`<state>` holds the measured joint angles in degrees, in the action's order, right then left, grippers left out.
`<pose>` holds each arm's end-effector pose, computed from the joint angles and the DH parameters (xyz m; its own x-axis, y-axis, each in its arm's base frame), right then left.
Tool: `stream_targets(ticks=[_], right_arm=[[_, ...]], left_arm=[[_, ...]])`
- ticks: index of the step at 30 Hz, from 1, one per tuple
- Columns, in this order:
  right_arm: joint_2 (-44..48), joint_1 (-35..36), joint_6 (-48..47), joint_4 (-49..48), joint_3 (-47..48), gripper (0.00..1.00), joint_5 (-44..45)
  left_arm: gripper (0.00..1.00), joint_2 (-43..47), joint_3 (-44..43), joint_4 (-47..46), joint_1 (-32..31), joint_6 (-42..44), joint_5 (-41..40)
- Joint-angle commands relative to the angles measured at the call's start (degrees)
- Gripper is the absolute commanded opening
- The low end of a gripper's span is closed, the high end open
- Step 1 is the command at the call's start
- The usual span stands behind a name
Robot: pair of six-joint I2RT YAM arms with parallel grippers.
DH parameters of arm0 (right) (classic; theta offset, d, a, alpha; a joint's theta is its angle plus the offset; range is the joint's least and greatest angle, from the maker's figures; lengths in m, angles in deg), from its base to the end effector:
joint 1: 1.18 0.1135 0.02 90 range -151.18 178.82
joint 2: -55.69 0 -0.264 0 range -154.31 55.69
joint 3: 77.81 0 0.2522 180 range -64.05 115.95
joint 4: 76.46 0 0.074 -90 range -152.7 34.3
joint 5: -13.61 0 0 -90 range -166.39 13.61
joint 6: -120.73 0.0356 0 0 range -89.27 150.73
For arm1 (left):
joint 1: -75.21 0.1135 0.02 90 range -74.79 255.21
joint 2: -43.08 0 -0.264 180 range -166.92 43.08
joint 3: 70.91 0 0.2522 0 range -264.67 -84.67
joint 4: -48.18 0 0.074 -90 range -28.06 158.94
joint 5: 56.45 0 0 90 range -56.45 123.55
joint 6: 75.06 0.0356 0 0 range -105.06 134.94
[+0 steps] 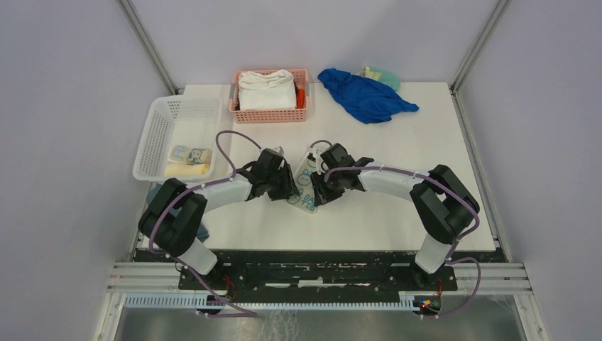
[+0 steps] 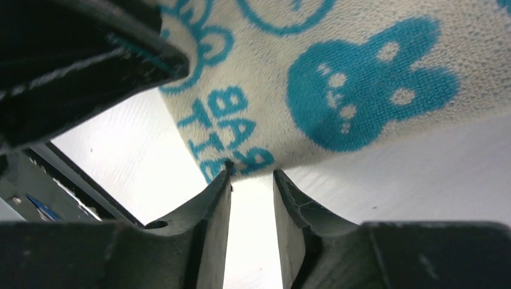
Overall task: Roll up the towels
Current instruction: Roll the towel at the center of the board.
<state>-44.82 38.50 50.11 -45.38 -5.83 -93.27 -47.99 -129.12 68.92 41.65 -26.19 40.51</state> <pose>0.2585 0.2279 0.1594 -0.8665 -0.3063 -0.3941 -0.4627 0.7890 0.4041 0.2490 -0.1704 0.1526 -0.9056 -0.1828 -0.3828 0.0173 0.8858 -0.4638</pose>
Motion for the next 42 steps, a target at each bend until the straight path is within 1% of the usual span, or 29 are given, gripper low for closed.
stream_targets(ticks=[1,6,11,15,16,17,20,23,28,31,34,39,42], right_arm=[[5.4,5.0,-6.0,4.0,4.2,0.43,5.1],[4.3,11.4,-11.0,6.8,7.8,0.52,12.9],[0.6,16.8,-15.3,9.2,11.3,0.56,21.4],[-1.4,19.0,-16.9,9.5,12.9,0.58,24.2],[-1.9,19.4,-17.2,9.7,13.2,0.58,24.7],[-2.5,19.8,-17.6,10.1,13.9,0.58,25.2],[-4.1,20.7,-18.6,10.8,14.8,0.58,26.3],[-5.8,21.1,-19.0,10.6,15.1,0.58,26.4],[-9.1,21.3,-19.1,10.1,15.5,0.56,26.1],[-10.2,21.4,-19.4,9.8,15.3,0.54,25.9],[-11.4,21.4,-19.7,10.5,15.3,0.5,26.1],[-11.6,21.1,-18.7,10.1,14.2,0.28,24.9],[-9.5,19.1,-17.1,8.2,12.5,0.15,18.3]], left_arm=[[0.53,5.0,0.7,4.0,0.8,-0.1,-4.5],[0.65,13.5,1.4,6.6,1.8,-2.1,-8.3],[0.72,22.0,5.6,7.1,6.7,-4.5,-6.8],[0.94,28.9,11.1,6.7,12.9,-7.2,-3.1],[0.98,31.1,12.6,6.2,14.7,-8.0,-2.4],[1.0,33.2,14.1,5.8,15.8,-9.0,-2.1],[0.99,38.5,17.6,5.4,18.0,-11.4,-2.5],[0.99,39.8,18.6,6.3,18.7,-12.8,-3.1],[1.0,34.0,18.0,7.2,18.8,-15.1,-0.5],[0.97,30.7,18.6,5.4,18.8,-16.2,1.8],[0.95,28.3,18.5,4.5,18.8,-16.7,2.9],[0.94,27.4,18.1,4.4,18.7,-18.2,3.8],[0.94,27.5,18.2,4.3,18.5,-20.0,4.3]])
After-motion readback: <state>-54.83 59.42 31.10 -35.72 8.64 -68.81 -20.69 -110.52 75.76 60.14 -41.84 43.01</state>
